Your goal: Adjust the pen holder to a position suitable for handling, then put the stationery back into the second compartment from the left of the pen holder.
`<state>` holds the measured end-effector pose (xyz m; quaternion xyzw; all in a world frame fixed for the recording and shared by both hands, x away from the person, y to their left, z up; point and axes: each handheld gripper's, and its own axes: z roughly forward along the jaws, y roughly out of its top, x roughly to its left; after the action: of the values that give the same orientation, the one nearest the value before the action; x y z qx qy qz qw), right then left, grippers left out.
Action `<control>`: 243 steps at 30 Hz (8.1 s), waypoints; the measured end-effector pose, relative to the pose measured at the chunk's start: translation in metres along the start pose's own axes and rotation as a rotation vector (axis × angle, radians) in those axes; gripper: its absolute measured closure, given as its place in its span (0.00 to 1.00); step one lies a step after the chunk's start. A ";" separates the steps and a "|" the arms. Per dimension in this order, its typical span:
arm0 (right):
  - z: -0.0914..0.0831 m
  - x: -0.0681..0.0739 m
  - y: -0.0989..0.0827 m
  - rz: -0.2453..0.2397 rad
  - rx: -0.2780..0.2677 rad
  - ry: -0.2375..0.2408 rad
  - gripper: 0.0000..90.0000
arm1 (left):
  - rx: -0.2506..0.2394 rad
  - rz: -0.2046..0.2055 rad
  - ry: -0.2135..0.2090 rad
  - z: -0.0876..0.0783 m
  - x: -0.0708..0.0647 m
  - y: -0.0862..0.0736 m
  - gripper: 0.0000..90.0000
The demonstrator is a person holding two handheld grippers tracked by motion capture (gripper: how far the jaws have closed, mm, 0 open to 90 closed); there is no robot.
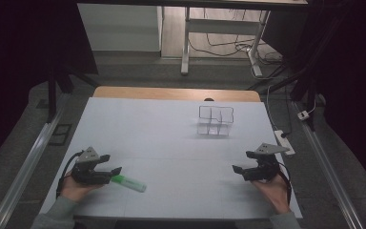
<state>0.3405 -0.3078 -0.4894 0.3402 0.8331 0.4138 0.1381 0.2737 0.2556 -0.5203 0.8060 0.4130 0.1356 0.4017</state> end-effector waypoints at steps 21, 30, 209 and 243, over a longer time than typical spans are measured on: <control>0.011 -0.003 0.004 0.006 0.015 0.012 0.16 | -0.012 0.028 -0.007 -0.002 -0.006 0.004 0.30; 0.014 -0.004 0.011 -0.006 0.032 -0.004 0.17 | -0.012 0.031 -0.007 0.001 -0.007 0.005 0.30; 0.049 0.005 0.052 -0.016 0.044 0.024 0.51 | 0.015 0.050 0.022 0.010 -0.002 0.008 0.30; 0.037 0.018 0.026 -0.060 0.048 0.039 0.37 | 0.170 0.336 -0.122 0.000 0.000 0.047 0.29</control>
<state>0.3579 -0.2624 -0.4909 0.3099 0.8552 0.3958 0.1259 0.3000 0.2399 -0.4844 0.9013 0.2576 0.1165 0.3281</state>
